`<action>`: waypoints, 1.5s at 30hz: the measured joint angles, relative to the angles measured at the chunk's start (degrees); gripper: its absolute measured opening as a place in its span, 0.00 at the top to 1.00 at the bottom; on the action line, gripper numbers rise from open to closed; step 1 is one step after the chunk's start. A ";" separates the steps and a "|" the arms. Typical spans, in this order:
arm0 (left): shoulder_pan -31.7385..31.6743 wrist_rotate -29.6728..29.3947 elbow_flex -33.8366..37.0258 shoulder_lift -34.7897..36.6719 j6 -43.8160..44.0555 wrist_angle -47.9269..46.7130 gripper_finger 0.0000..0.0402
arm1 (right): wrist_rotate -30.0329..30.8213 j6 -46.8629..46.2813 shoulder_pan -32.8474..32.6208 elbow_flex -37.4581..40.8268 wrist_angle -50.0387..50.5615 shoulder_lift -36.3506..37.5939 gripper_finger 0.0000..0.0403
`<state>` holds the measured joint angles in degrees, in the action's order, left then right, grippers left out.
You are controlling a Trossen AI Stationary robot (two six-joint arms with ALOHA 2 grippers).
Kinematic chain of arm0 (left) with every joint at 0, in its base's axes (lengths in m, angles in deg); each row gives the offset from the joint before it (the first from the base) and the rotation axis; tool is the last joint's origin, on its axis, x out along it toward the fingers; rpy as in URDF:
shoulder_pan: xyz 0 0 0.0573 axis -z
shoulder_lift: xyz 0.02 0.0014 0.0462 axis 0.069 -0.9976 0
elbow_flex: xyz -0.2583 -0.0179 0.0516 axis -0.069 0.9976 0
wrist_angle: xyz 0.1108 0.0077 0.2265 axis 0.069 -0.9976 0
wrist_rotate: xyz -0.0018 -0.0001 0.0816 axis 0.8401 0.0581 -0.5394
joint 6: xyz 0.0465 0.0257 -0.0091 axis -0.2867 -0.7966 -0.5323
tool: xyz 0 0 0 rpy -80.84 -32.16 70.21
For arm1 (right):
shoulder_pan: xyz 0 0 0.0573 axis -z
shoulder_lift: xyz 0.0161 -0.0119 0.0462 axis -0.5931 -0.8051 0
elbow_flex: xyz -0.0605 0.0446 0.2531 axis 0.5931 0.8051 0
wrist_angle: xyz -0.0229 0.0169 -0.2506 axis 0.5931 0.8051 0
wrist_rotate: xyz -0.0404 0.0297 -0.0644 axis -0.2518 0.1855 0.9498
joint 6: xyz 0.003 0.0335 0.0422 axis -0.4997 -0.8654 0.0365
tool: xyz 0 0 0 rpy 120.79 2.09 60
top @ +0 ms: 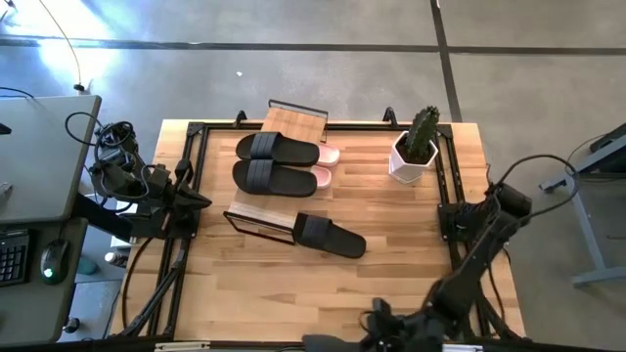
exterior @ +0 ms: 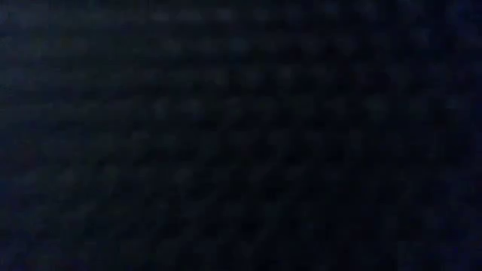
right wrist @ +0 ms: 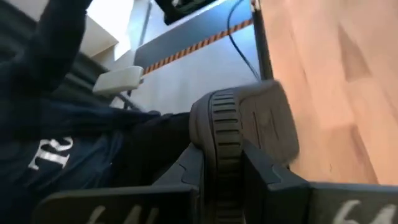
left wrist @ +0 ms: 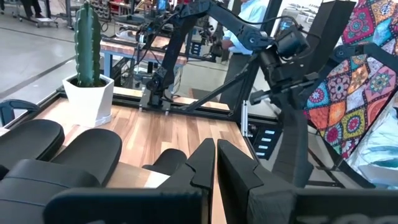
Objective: Pick and place slides into the shelf
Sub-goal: Put the black slides under the shelf
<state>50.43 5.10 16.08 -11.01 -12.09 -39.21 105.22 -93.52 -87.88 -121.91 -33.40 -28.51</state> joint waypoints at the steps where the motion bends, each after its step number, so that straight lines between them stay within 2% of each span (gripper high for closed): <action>1: 0.02 0.00 -0.01 0.00 0.00 -0.04 0.98 | -1.10 1.50 1.05 -0.05 -0.44 0.00 0.92; 4: 0.01 0.00 0.01 0.00 -0.02 -0.11 0.98 | -0.52 2.00 3.69 -0.22 5.10 1.01 0.92; 10: 0.02 0.45 0.01 0.00 0.20 -1.18 0.98 | 7.12 -4.34 6.78 0.19 23.92 3.02 0.92; 16: 0.00 0.63 0.01 0.00 1.41 -1.24 0.98 | 6.89 -4.54 9.11 0.22 28.27 3.69 0.92; 22: 0.01 0.61 0.01 0.00 1.49 -1.22 0.98 | 4.78 -2.73 12.16 4.02 24.54 4.91 0.92; 27: 0.02 0.62 0.01 0.00 1.49 -1.20 0.98 | 2.75 -2.56 14.82 14.30 14.37 9.88 0.93; 30: 0.02 0.63 0.01 0.00 1.49 -1.22 0.98 | 5.68 -4.82 15.42 20.40 10.88 14.56 0.93; 36: 0.02 0.62 0.01 0.00 1.45 -1.23 0.98 | 9.40 -14.80 14.78 31.04 9.78 23.14 0.93; 40: 0.02 0.61 0.01 0.00 1.46 -1.24 0.98 | 14.17 -26.00 11.91 36.85 8.86 28.57 0.93; 45: 0.02 0.61 0.01 -0.02 1.47 -1.22 0.98 | 20.29 -34.44 6.71 42.53 6.83 34.78 0.93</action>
<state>50.46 5.71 16.09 -11.03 -10.62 -40.43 125.52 -127.96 -81.18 -79.37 -26.58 6.27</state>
